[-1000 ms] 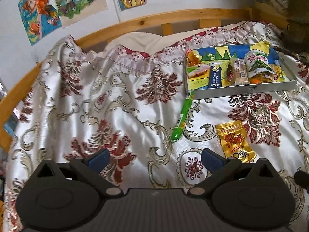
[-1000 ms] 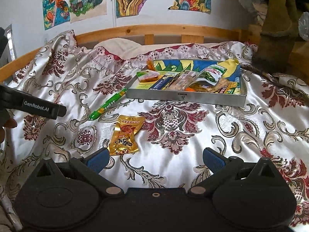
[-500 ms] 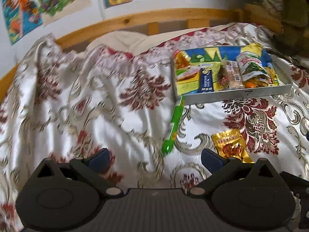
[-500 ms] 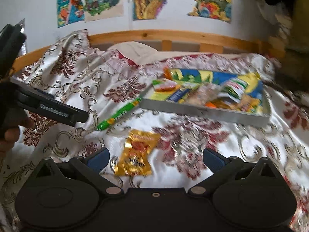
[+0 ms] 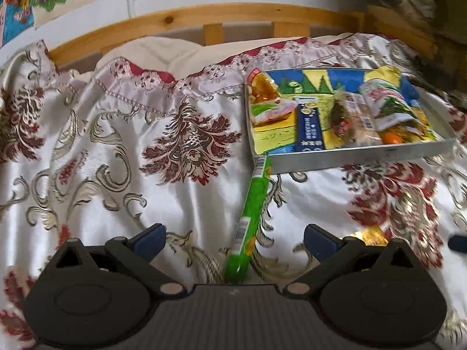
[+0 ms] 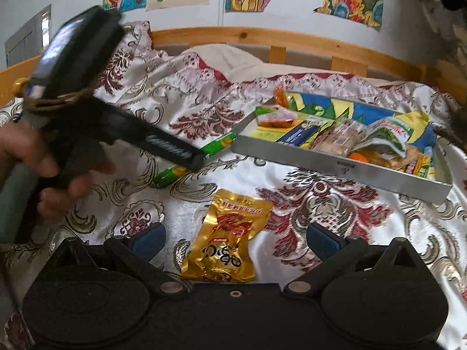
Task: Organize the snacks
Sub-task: 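Close the left gripper on the green stick while the right gripper closes on the gold packet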
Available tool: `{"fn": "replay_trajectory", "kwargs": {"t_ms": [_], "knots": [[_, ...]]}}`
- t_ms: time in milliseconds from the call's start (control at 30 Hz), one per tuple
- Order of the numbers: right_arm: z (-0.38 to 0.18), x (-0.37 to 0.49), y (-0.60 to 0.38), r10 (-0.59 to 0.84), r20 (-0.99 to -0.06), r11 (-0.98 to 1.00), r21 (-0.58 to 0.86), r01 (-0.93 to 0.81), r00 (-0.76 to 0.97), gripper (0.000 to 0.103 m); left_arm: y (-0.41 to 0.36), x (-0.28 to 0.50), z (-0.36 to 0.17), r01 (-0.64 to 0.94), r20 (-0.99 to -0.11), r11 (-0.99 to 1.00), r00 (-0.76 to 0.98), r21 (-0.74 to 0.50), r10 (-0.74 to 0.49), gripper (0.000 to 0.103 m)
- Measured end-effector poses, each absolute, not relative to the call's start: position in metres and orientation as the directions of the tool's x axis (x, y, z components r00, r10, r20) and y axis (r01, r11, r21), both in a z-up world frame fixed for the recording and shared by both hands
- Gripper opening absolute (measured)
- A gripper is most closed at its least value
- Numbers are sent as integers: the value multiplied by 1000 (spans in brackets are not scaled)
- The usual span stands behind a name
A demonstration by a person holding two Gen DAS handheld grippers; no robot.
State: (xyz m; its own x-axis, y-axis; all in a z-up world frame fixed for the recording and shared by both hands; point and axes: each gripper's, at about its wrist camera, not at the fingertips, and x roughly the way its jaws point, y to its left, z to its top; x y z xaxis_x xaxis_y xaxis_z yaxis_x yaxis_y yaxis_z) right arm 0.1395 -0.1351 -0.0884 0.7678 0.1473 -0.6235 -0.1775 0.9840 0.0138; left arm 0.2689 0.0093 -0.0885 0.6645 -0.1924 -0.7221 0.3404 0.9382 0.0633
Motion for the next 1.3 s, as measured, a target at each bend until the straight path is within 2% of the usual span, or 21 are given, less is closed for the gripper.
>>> {"fn": "replay_trajectory", "kwargs": {"t_ms": [100, 300, 400, 600, 700, 767, 800, 1300], "knots": [[-94, 144, -132, 155, -630, 982, 14, -188, 761, 100, 5, 277, -96, 333, -718, 942, 664, 35, -208, 102], [-104, 153, -130, 152, -657, 985, 36, -172, 738, 94, -6, 286, -110, 347, -730, 936, 655, 62, -195, 102], [-109, 155, -128, 153, -672, 985, 42, -169, 725, 88, -8, 288, -116, 367, -738, 929, 641, 52, -212, 97], [-118, 160, -127, 142, -699, 986, 40, -160, 701, 76, -7, 291, -117, 391, -731, 920, 633, 17, -256, 80], [-120, 161, -127, 146, -704, 987, 54, -152, 695, 76, -4, 295, -119, 384, -736, 923, 631, 23, -245, 65], [-120, 161, -127, 144, -702, 987, 47, -157, 698, 76, 0, 299, -119, 366, -741, 930, 632, 26, -228, 49], [-120, 161, -126, 143, -701, 987, 44, -157, 699, 76, 2, 301, -118, 357, -740, 934, 634, 21, -226, 47], [-120, 160, -125, 95, -700, 989, -16, -149, 708, 76, -1, 284, -105, 456, -650, 887, 697, 75, -303, 46]]}}
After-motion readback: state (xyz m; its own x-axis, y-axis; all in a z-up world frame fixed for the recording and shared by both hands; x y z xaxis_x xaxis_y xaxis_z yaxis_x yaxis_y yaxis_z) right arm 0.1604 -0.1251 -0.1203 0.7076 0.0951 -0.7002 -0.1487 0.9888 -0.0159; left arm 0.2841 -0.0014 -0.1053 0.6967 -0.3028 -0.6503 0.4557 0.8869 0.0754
